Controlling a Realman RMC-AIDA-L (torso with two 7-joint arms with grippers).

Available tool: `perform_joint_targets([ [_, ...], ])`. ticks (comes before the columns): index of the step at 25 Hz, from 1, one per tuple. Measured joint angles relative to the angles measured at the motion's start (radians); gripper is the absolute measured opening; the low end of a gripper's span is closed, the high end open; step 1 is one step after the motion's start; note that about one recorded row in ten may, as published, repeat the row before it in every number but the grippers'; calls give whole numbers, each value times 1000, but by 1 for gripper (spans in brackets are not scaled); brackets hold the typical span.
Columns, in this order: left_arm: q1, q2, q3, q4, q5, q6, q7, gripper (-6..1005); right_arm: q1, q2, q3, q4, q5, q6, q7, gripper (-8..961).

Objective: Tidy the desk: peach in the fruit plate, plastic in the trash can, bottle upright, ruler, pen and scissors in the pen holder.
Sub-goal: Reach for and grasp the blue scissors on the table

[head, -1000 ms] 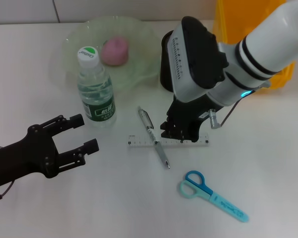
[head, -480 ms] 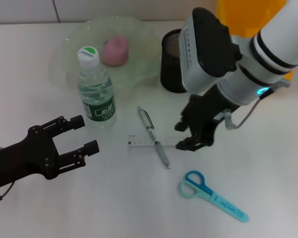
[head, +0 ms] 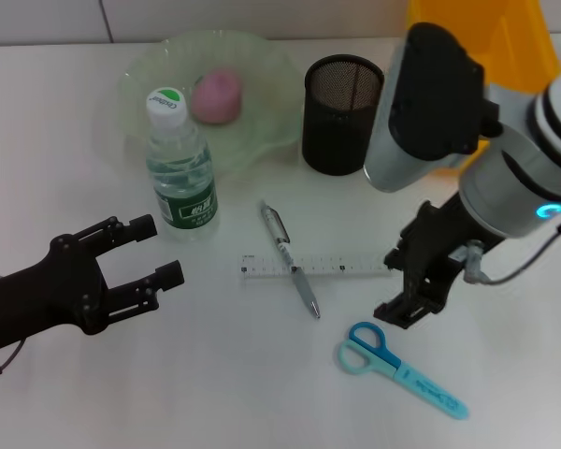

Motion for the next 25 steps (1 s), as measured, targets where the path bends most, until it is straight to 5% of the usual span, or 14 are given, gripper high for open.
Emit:
perform_joint_targets([
  [1, 0, 0, 0, 2, 0, 0, 0, 785, -11, 0, -3, -24, -1, -15, 33, 636],
  [12, -2, 3, -3, 38, 0, -21, -40, 785, -67, 3, -125, -29, -32, -26, 271, 638],
  [25, -4, 3, -4, 45, -1, -47, -41, 785, -152, 6, -210, 7, -101, 99, 333, 605],
])
